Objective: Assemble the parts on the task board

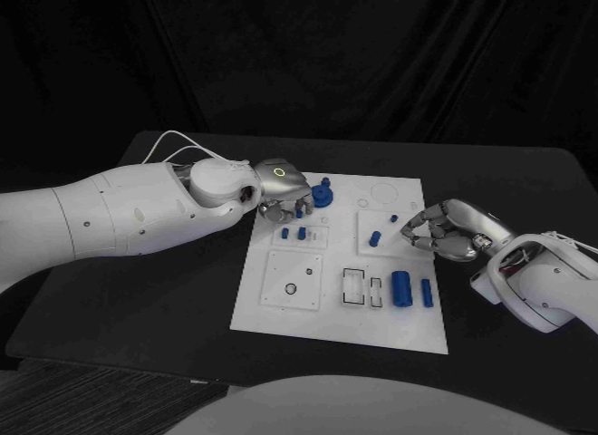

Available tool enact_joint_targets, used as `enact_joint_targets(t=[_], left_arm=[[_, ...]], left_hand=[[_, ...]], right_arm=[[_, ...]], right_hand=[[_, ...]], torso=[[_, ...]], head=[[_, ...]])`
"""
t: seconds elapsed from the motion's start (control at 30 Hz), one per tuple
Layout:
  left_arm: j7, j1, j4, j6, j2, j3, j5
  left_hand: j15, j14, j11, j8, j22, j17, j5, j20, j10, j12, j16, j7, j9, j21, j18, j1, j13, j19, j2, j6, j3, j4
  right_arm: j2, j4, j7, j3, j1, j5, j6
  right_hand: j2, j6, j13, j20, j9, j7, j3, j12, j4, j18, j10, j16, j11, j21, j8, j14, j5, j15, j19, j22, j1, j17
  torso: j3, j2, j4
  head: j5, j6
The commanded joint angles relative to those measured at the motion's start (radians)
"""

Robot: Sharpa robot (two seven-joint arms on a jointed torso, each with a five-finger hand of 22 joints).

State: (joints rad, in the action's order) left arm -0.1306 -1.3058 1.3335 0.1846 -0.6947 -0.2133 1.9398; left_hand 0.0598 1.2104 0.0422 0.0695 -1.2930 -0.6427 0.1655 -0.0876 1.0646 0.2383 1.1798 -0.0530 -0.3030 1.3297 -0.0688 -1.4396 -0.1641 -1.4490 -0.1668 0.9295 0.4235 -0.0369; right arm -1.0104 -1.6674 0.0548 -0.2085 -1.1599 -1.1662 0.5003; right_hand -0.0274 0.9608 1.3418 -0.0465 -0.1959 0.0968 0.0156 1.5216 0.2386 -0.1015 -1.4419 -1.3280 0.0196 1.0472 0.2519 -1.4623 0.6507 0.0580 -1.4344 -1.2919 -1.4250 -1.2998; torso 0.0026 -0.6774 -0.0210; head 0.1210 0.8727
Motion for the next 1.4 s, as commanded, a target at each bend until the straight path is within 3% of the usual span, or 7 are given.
enact_joint_targets(t=[0.03,0.57,0.83,1.03,1.2,1.37,1.4], left_arm=[[0.008,0.002,0.002,-0.006,0.000,0.001,-0.003],[0.031,-0.014,-0.008,0.102,-0.038,0.001,0.000],[0.040,-0.059,-0.015,0.149,-0.097,0.001,0.039],[0.006,-0.078,-0.005,0.274,-0.166,0.001,0.017],[-0.077,-0.082,0.005,0.455,-0.215,0.001,-0.068],[-0.213,-0.078,0.026,0.576,-0.247,0.001,-0.314],[-0.238,-0.075,0.031,0.575,-0.250,0.001,-0.370]], left_hand=[[-0.008,-0.016,-0.016,-0.007,-0.205,0.015,-0.025,0.002,-0.010,-0.027,-0.017,-0.018,0.019,-0.014,0.015,0.027,0.015,0.015,-0.009,-0.031,0.071,0.001],[-0.021,-0.021,-0.031,0.001,-0.203,0.032,-0.063,0.002,-0.064,-0.057,-0.027,-0.062,0.050,-0.025,0.013,0.013,0.027,0.019,-0.025,-0.102,0.057,-0.013],[-0.004,-0.063,-0.005,0.013,-0.188,0.097,-0.115,0.000,-0.091,-0.063,-0.063,-0.077,0.056,-0.082,0.004,0.003,0.030,0.051,-0.041,-0.080,0.030,-0.042],[0.006,-0.168,0.008,0.025,-0.140,0.161,-0.112,-0.003,-0.150,-0.048,-0.128,-0.065,0.060,-0.269,-0.025,0.029,0.020,0.167,-0.023,-0.054,0.005,-0.101],[0.037,-0.380,0.040,0.056,-0.015,0.185,-0.115,-0.007,-0.208,0.004,-0.232,-0.025,0.058,-0.769,-0.087,0.136,-0.010,0.537,0.005,0.025,0.015,-0.214],[0.039,-0.529,0.049,0.050,0.037,0.245,-0.118,-0.005,-0.301,0.061,-0.408,-0.004,0.072,-0.926,-0.082,0.283,-0.034,0.710,0.034,0.048,0.024,-0.254],[0.008,-0.640,0.044,0.028,0.071,0.288,-0.129,-0.009,-0.376,0.038,-0.512,0.001,0.083,-0.994,-0.075,0.366,-0.022,0.790,0.021,0.020,0.013,-0.254]], right_arm=[[-0.001,-0.001,-0.018,0.000,0.002,-0.005,-0.007],[-0.032,-0.028,-0.019,0.001,-0.009,-0.005,0.018],[-0.071,-0.053,-0.028,0.001,-0.095,-0.024,0.025],[-0.084,-0.066,-0.076,0.001,-0.201,-0.066,-0.030],[-0.062,-0.052,-0.190,0.001,-0.274,-0.185,-0.171],[-0.026,-0.029,-0.277,0.001,-0.320,-0.365,-0.302],[-0.018,-0.022,-0.281,0.001,-0.325,-0.396,-0.314]], right_hand=[[0.003,-0.008,0.123,0.000,-0.016,-0.004,0.038,-0.054,0.000,0.002,-0.043,0.011,-0.009,-0.019,0.014,-0.053,0.020,0.002,0.007,-0.143,-0.018,-0.025],[0.010,-0.013,0.111,-0.001,-0.016,-0.002,0.040,-0.067,-0.003,-0.006,-0.032,0.043,-0.008,-0.063,0.011,-0.045,0.019,0.001,0.018,-0.131,-0.020,0.006],[0.037,-0.029,0.048,-0.002,-0.014,0.004,0.040,-0.137,-0.007,-0.007,0.018,0.079,-0.004,-0.080,0.003,-0.040,0.008,-0.001,0.015,-0.124,-0.021,0.037],[0.062,-0.033,-0.097,-0.002,-0.012,0.007,0.049,-0.317,-0.005,0.001,0.132,0.085,-0.002,-0.041,-0.006,-0.049,-0.042,-0.002,-0.007,-0.134,-0.029,0.048],[0.092,-0.053,-0.487,-0.005,-0.005,0.010,0.052,-0.817,0.020,-0.005,0.458,0.104,0.000,-0.082,-0.029,-0.045,-0.139,0.000,0.000,-0.126,-0.030,0.070],[0.157,-0.084,-0.664,-0.017,0.002,-0.007,-0.040,-1.033,0.048,-0.016,0.547,0.183,0.020,-0.174,-0.065,-0.026,-0.336,-0.018,0.020,-0.099,0.072,0.145],[0.158,-0.086,-0.680,-0.018,0.002,-0.011,-0.051,-1.049,0.047,-0.017,0.554,0.189,0.023,-0.180,-0.068,-0.026,-0.335,-0.018,0.019,-0.096,0.076,0.150]], torso=[[0.0002,0.000,-0.0003],[-0.0002,0.000,0.0003],[0.0004,0.001,0.0004],[-0.0003,0.002,-0.0005],[-0.0014,0.002,-0.0014],[-0.0006,0.003,-0.0010],[-0.0014,0.002,-0.0012]], head=[[0.000,0.000],[-0.004,0.000],[-0.010,0.000],[-0.039,0.000],[-0.048,0.000],[-0.054,0.000],[-0.056,0.000]])
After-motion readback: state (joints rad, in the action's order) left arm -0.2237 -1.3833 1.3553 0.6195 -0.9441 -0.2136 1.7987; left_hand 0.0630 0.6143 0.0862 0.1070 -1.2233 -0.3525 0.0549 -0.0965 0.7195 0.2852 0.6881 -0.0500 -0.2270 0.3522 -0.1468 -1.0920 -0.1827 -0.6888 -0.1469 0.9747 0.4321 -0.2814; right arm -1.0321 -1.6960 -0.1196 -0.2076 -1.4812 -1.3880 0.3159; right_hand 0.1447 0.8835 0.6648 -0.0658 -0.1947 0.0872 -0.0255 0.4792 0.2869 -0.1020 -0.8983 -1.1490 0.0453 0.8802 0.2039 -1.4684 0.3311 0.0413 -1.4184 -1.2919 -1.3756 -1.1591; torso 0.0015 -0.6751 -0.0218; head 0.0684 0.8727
